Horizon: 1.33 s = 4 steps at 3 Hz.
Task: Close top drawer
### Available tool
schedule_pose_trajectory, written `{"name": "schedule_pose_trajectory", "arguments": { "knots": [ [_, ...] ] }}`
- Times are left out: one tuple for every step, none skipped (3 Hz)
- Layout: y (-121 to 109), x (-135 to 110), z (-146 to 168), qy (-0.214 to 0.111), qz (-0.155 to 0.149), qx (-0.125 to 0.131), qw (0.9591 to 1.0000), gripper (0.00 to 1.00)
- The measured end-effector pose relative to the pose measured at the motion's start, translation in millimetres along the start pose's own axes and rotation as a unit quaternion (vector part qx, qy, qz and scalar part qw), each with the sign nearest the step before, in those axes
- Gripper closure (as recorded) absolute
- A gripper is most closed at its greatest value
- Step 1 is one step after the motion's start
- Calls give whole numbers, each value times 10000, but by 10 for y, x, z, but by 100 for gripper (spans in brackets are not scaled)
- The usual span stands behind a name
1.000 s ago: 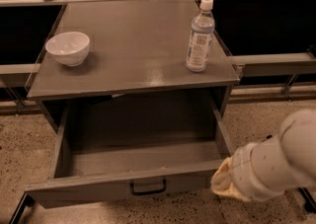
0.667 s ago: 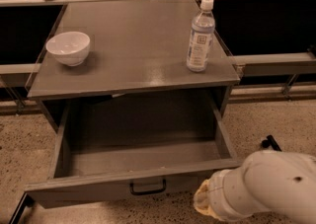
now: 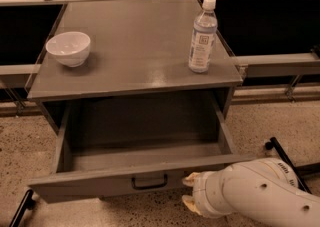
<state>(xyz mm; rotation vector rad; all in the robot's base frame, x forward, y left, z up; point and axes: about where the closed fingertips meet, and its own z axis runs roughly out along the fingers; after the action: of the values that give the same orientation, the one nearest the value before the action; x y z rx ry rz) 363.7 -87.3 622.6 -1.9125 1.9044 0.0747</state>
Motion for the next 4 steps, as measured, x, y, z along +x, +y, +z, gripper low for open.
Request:
{"name": "schedule_pose_trajectory", "arguments": {
  "knots": [
    [9, 3, -4, 0, 0, 0, 10000, 76],
    [9, 3, -4, 0, 0, 0, 10000, 53],
    [9, 3, -4, 0, -1, 0, 10000, 30],
    [-8, -34, 0, -5, -100, -58, 9999, 1]
  ]
}}
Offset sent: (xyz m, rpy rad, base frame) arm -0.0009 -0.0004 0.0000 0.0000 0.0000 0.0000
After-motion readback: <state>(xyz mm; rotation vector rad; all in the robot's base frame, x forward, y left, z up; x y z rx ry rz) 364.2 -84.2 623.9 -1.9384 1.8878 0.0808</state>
